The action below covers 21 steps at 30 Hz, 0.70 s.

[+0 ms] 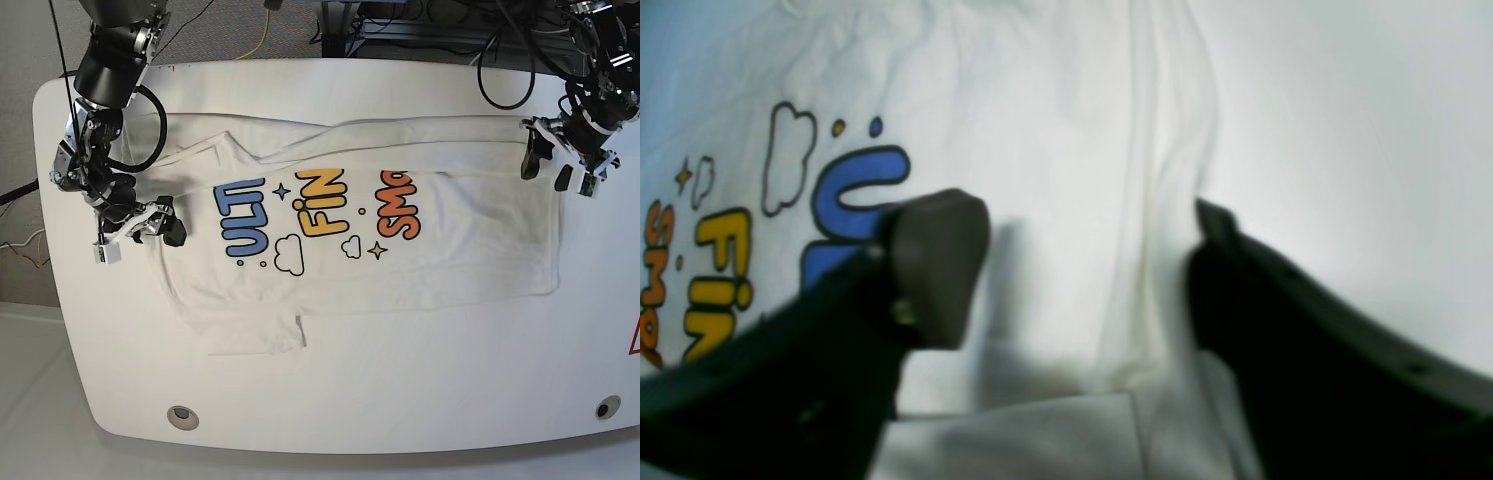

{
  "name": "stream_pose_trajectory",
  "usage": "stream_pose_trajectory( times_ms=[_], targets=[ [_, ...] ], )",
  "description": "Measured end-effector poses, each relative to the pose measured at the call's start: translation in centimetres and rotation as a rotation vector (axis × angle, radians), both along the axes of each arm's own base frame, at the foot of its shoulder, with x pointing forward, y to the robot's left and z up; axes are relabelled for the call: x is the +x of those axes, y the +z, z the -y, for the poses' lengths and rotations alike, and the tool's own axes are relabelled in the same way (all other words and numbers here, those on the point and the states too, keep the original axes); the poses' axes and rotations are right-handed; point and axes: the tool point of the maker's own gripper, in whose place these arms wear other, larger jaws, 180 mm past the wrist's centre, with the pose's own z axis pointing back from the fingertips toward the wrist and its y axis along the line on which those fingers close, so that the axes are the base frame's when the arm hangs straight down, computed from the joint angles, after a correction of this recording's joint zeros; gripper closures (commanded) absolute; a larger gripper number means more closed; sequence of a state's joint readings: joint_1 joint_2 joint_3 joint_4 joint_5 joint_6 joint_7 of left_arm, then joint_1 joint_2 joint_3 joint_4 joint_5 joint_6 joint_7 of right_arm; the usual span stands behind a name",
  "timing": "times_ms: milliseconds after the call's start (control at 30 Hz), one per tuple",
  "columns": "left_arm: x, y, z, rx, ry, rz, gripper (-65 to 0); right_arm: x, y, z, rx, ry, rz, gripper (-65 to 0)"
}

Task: Fold the T-shirt properly
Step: 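Grasp the shirt's side edges with both grippers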

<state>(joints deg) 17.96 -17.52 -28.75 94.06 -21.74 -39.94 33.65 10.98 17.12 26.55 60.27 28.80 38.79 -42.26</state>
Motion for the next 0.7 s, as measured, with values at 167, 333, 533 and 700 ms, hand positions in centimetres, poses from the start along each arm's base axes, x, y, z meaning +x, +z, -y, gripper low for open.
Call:
stream_pose_trajectory(
  times_ms=[167, 333, 533, 700],
  targets=[
    [2.1, 0.6, -0.1, -0.017, 0.010, 0.029, -36.5, -0.3, -0.3, -0.3, 0.007, 0.006, -0.005, -24.4],
    [3.2, 1.2, -0.3, -0.026, 0.016, 0.055, -36.6, -0.2, -0.4, -0.9, 0.019, 0.021, -0.009, -18.8],
    [4.0, 1.4, -0.7, -0.021, 0.028, 0.061, -36.8, -0.4, -0.7, -2.1, 0.015, 0.064, -0.021, -9.1],
    [3.6, 1.2, -0.6, -0.026, 0.026, 0.059, -37.4, -0.4, -0.9, -2.8, 0.011, 0.095, -0.026, -7.5]
  ],
)
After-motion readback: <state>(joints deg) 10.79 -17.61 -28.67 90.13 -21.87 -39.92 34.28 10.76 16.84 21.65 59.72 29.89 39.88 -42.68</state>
